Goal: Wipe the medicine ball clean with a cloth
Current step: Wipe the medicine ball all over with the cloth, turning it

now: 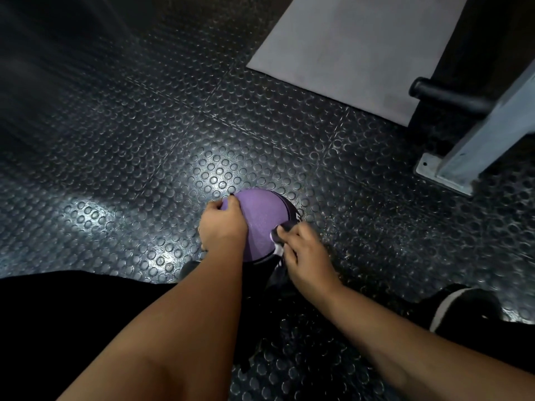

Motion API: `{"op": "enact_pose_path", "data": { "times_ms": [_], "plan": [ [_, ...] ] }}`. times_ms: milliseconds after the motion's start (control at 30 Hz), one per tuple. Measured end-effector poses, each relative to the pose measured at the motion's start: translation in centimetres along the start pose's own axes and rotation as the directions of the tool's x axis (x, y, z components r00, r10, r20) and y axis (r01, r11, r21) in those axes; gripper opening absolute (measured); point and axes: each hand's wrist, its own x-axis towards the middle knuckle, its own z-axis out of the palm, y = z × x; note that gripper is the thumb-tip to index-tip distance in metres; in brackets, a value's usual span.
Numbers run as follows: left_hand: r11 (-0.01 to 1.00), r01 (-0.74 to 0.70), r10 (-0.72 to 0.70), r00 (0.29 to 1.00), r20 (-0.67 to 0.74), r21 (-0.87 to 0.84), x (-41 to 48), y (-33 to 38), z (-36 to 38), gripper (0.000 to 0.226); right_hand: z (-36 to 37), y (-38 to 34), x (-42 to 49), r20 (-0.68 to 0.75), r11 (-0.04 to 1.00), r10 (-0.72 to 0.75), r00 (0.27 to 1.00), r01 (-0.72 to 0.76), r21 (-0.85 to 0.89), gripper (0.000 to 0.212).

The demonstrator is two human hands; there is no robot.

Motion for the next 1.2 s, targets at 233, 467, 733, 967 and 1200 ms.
{"op": "enact_pose_path", "data": {
  "times_ms": [233, 467, 733, 967, 1200],
  "plan": [
    [1.000, -0.009, 0.009, 1.000, -0.022, 0.028, -1.5, -0.9, 1.0, 0.054, -0.1, 0.7, 6.1, -0.118, 0.988, 0.136, 0.984, -0.144, -0.063, 0.025],
    [0.997, 0.064, -0.061, 0.996, -0.065, 0.041, -3.6, -0.6, 1.6, 0.055, -1.3, 0.4, 5.5, -0.036, 0.986, 0.103, 0.994, -0.107, -0.127, 0.029],
    [0.997, 0.067, -0.066, 0.997, -0.036, 0.023, -4.2, 0.4, 1.1, 0.046, -6.9, 5.6, -1.2, 0.122, 0.971, 0.145, 0.982, -0.118, -0.206, 0.027],
    [0.914, -0.261, 0.254, 0.965, 0.065, 0.310, -7.2, -0.3, -0.7, 0.025, -9.9, 5.6, 1.7, -0.345, 0.861, 0.497, 0.796, -0.503, 0.078, 0.027],
    [0.875, -0.434, 0.385, 0.893, 0.236, 0.215, -10.6, -1.9, 0.7, 0.078, -9.0, 3.4, 1.2, -0.373, 0.925, 0.375, 0.848, -0.367, 0.096, 0.026]
  ]
}}
